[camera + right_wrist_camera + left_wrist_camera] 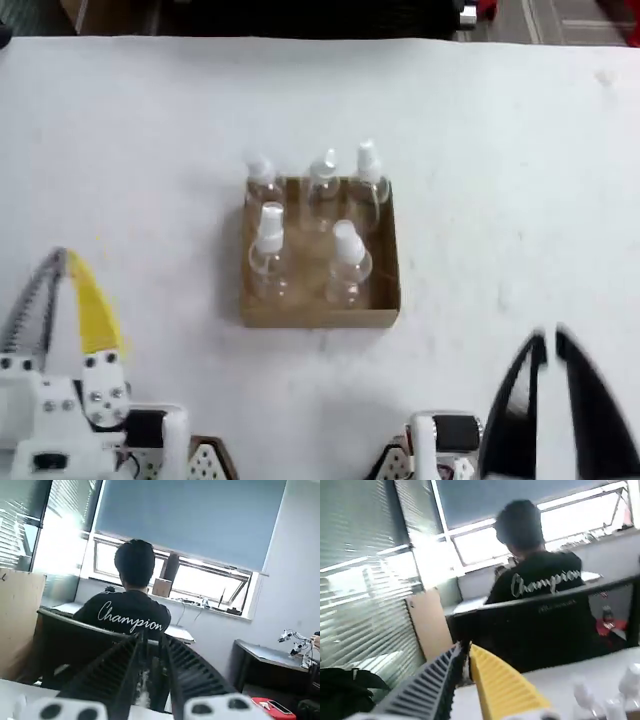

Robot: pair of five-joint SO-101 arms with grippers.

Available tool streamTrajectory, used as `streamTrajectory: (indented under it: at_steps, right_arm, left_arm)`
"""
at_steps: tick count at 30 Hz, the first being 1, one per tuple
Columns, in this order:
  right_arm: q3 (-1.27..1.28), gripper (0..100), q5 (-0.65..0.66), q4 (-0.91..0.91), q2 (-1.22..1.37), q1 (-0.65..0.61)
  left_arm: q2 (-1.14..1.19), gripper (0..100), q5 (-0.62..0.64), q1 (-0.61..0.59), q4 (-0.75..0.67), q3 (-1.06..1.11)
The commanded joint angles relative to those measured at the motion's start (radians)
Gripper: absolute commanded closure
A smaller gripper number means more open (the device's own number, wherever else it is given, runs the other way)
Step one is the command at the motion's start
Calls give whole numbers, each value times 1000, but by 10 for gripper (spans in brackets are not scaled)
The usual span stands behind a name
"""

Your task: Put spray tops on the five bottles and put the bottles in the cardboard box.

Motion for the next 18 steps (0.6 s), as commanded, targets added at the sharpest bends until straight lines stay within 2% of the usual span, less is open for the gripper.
streamTrajectory:
  at_steps: [1, 6, 10, 14, 18]
  right_arm:
    - [-21, 974, -2, 150, -137, 13]
    - [-60, 974, -2, 306, -153, 15]
    - [-11, 974, -2, 315, -160, 18]
    - [29, 974, -2, 257, -160, 18]
    - [144, 973, -2, 160, -160, 18]
  left_arm:
    - [7, 978, -74, 84, 176, -48]
    - [4, 977, -86, 81, 301, -71]
    - [4, 976, -89, 82, 365, -87]
    - [4, 976, -92, 81, 371, -44]
    - [4, 976, -92, 21, 282, 74]
